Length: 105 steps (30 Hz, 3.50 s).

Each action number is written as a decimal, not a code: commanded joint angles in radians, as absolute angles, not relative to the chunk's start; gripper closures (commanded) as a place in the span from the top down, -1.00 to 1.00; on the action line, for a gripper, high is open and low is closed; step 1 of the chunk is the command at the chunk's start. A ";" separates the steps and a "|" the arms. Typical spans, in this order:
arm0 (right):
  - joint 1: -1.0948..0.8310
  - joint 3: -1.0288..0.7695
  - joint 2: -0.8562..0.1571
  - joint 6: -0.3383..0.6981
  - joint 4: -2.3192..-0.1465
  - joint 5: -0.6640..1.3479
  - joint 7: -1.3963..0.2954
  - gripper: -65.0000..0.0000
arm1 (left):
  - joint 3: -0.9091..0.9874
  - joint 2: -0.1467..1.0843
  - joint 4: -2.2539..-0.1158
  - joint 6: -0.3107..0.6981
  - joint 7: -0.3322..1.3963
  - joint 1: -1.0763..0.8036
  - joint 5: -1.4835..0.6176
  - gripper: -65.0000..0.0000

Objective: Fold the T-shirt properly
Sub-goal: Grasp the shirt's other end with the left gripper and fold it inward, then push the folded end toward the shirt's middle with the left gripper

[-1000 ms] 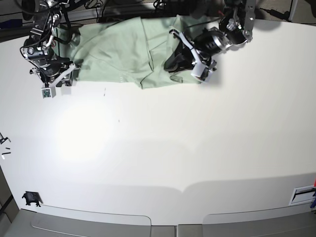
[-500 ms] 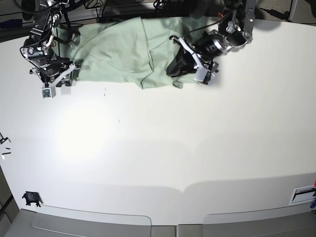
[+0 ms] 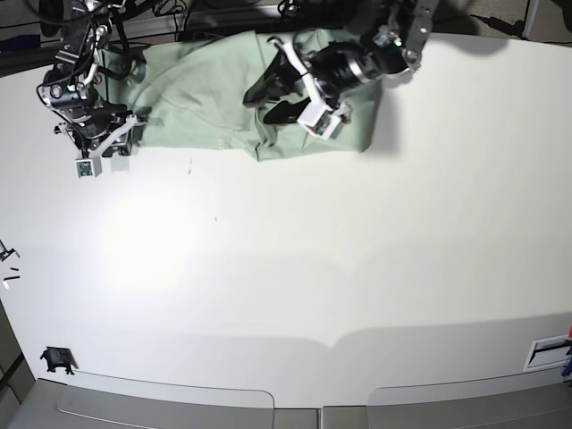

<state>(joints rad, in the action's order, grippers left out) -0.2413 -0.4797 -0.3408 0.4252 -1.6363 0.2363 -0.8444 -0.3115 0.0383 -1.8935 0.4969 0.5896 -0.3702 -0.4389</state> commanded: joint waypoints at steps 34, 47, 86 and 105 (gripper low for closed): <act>-0.232 -0.485 -0.358 0.422 -1.652 0.247 -0.815 -0.35 | -0.055 0.100 -1.902 0.350 0.763 -0.467 -0.304 -1.00; -0.232 -0.485 -0.358 0.422 -1.652 0.247 -0.814 -0.35 | -0.072 0.100 -1.916 0.351 0.752 -0.459 -0.303 -1.00; -0.227 -0.485 -0.358 0.422 -1.652 0.269 -0.811 -0.35 | -0.464 0.103 -2.028 0.262 0.774 -0.429 0.004 -1.00; -0.227 -0.485 -0.358 0.422 -1.652 0.269 -0.812 -0.35 | -0.472 -0.006 -1.687 0.194 0.616 -0.198 0.011 -1.00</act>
<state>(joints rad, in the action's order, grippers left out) -0.2356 -0.4797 -0.3412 0.4252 -1.6363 0.2619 -0.8337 -0.4656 0.0051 -1.6649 0.1909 0.6369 -0.2070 0.0223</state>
